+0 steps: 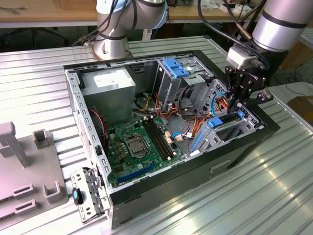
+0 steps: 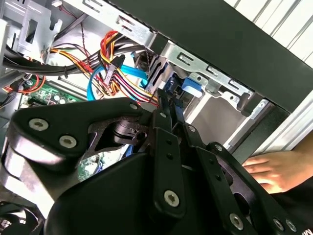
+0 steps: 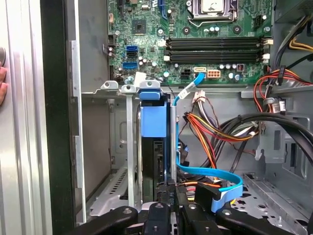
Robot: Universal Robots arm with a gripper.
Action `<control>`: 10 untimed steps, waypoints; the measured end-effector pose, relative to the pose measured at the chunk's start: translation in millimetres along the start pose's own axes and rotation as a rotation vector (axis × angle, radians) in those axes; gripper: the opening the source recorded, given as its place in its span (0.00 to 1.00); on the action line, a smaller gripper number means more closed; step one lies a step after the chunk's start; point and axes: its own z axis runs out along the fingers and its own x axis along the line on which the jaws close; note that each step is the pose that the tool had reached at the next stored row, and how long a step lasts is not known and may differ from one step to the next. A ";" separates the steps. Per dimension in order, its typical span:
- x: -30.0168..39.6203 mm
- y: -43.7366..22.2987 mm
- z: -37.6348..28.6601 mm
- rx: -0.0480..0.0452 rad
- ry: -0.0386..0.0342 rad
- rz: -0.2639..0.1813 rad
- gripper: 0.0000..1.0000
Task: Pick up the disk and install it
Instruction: 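Insert the first disk wire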
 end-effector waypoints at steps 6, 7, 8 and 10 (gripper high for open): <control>2.3 0.5 0.2 -0.0010 0.0008 0.014 0.16; 2.9 0.8 0.2 -0.0010 0.0009 0.014 0.16; 3.6 1.4 0.2 -0.0011 0.0010 0.015 0.16; 4.3 2.2 0.2 -0.0012 0.0011 0.017 0.16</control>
